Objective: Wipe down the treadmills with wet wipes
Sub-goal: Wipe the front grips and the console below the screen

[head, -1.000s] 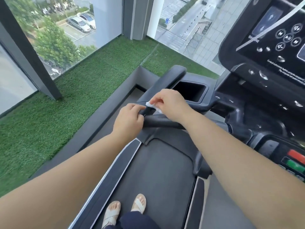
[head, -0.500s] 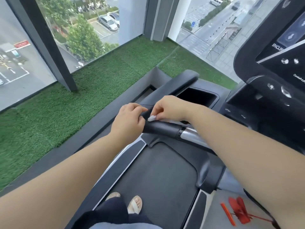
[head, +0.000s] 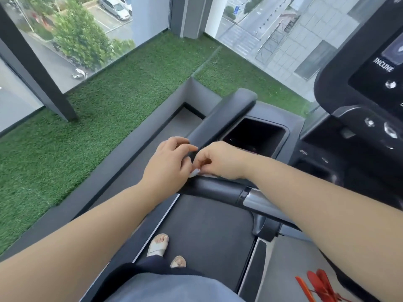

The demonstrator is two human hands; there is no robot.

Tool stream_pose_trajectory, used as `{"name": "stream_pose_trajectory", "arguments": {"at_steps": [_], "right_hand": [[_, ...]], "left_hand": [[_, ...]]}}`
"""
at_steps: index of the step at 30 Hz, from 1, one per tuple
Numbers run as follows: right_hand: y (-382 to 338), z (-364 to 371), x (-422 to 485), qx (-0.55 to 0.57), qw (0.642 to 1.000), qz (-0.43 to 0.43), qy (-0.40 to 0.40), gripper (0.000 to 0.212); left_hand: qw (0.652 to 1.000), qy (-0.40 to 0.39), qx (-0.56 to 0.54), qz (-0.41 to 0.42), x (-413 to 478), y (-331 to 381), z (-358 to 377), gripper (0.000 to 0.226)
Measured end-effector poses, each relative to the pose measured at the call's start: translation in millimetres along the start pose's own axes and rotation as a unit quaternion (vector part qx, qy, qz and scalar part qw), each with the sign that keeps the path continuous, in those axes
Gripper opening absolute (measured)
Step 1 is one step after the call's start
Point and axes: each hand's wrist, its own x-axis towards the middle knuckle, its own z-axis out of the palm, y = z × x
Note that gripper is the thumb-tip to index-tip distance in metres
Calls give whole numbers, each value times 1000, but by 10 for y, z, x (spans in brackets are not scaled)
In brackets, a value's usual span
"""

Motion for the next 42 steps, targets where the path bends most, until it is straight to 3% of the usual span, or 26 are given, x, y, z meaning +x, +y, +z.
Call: {"name": "stream_pose_trajectory", "arguments": {"at_steps": [3, 8, 13, 16, 21, 26, 31, 35, 42], "right_hand": [[-5, -75, -91, 42, 999, 2, -17, 9], [188, -544, -435, 64, 984, 87, -144, 19], [106, -395, -349, 113, 992, 49, -24, 17], [105, -191, -279, 79, 996, 27, -32, 25], [312, -301, -600, 79, 994, 58, -51, 9], [480, -699, -1108, 59, 979, 125, -152, 19], [413, -566, -1082, 101, 989, 107, -22, 17], [427, -444, -1203, 71, 991, 109, -31, 21], [587, -638, -1826, 95, 977, 171, -80, 19]], "left_hand": [[1000, 19, -2, 3, -11, 27, 36, 48], [998, 26, -2, 52, 61, 97, 118, 52], [997, 37, 12, 61, 89, 169, 199, 50], [998, 37, 11, 51, 65, 177, 195, 52], [997, 43, 2, 59, -2, 268, 252, 48], [991, 40, -36, 119, -150, 550, 376, 41], [986, 34, -70, 149, -181, 846, 444, 35], [990, 33, -86, 104, -204, 913, 456, 36], [981, 43, -73, 173, -281, 1143, 527, 31]]}}
